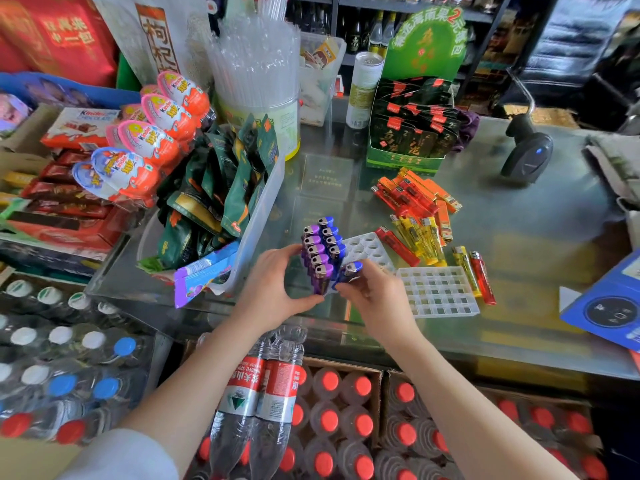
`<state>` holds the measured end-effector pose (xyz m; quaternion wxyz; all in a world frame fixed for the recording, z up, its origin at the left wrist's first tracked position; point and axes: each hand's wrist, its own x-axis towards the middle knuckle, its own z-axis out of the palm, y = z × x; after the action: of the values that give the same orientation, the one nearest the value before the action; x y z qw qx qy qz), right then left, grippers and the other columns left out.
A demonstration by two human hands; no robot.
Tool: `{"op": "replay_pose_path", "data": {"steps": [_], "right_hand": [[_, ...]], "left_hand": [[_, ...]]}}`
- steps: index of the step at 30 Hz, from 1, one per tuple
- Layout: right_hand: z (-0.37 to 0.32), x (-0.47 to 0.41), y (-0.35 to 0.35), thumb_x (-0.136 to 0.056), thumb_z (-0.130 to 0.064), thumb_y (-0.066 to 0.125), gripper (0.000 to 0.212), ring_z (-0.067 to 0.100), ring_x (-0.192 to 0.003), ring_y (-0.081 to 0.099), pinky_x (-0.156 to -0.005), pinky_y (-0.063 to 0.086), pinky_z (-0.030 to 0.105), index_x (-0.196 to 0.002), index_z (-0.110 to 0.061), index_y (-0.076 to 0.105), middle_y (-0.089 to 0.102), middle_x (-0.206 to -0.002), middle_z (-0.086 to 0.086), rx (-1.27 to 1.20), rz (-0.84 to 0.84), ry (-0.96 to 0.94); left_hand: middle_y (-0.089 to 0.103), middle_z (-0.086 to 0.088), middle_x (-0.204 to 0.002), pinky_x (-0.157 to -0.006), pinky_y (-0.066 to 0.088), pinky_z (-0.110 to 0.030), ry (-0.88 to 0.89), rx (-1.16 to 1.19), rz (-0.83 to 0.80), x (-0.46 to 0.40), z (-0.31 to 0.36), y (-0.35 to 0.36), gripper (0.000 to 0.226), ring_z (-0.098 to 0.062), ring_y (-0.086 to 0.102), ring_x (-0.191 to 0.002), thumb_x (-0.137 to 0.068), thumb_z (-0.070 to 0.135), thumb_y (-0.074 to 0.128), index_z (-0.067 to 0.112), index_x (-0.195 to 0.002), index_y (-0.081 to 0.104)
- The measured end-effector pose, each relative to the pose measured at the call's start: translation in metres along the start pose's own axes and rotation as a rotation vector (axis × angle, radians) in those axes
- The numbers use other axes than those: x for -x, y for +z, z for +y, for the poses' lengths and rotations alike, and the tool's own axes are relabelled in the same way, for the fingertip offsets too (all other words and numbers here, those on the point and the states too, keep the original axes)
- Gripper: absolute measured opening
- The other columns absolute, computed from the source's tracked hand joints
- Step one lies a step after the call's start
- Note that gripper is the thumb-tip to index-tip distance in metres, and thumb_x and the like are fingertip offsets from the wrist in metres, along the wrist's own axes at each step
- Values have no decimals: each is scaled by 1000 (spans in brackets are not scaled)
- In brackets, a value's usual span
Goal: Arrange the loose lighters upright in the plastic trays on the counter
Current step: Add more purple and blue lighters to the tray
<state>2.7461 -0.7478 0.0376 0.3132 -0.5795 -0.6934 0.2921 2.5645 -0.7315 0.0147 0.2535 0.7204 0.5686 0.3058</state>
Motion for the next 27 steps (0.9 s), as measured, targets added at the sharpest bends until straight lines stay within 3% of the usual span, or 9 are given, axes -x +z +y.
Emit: {"op": "replay_pose_path", "data": {"steps": [3,5,7,9,14,18,20,24,27], "right_hand": [[-1,0,1,-81,-11,67,15,11,-68,58,-60,45,12,-89,-6,55,68,-83,6,29,19,-37],[-2,0,3,-81,-14,66,19,20,-73,63,-65,53,32,-90,-6,52,69,-87,7,72,28,-45],[1,0,6,-82,-19,66,21,30,-75,62,-61,50,39,-89,-4,52,68,-86,11,215,59,-104],[4,-1,8,-81,-23,66,24,33,-76,59,-59,47,39,-88,-4,54,67,-83,13,324,107,-161],[3,-2,5,-80,-27,67,26,29,-78,58,-58,43,35,-88,-5,57,67,-84,10,323,86,-159],[0,-2,-1,-80,-25,68,23,4,-56,41,-50,29,19,-86,-5,57,47,-64,-16,137,1,-38],[1,-4,-4,-78,-24,70,22,0,-51,36,-48,26,17,-84,-6,58,38,-59,-20,92,-29,24],[-1,-7,-3,-80,-30,67,25,18,-66,51,-55,35,30,-88,-8,57,63,-81,-3,229,-43,-30],[-2,-7,-4,-80,-33,66,28,25,-80,58,-59,44,32,-94,-10,57,65,-97,4,338,-81,-72]], "left_hand": [[56,3,-115,-89,33,-24,-21,15,7,1,3,-1,75,-14,46,-111,-57,37,82,20,-124,50],[54,9,-112,-87,32,-24,-27,29,0,1,5,-2,74,-13,45,-111,-58,35,83,21,-123,50],[51,14,-108,-85,31,-23,-28,36,-6,0,7,-5,73,-11,44,-109,-57,34,83,23,-122,51],[49,15,-107,-84,31,-23,-14,31,-16,-1,9,-7,72,-10,43,-107,-57,34,83,23,-121,51],[52,13,-109,-83,32,-23,-17,13,-36,-2,10,-7,72,-7,42,-105,-58,37,81,22,-121,50],[57,4,-114,-86,37,-28,-36,20,-61,-3,7,-6,74,-13,45,-108,-56,35,83,22,-121,50],[58,1,-115,-89,40,-33,-37,21,-95,-6,6,-6,76,-16,47,-110,-55,41,81,24,-121,50],[59,1,-110,-83,39,-29,-3,31,-117,-10,11,-10,73,-14,50,-101,-56,33,83,19,-120,51],[55,6,-109,-85,37,-27,18,29,-149,-13,14,-13,73,-8,46,-100,-60,23,83,17,-124,49]]}}
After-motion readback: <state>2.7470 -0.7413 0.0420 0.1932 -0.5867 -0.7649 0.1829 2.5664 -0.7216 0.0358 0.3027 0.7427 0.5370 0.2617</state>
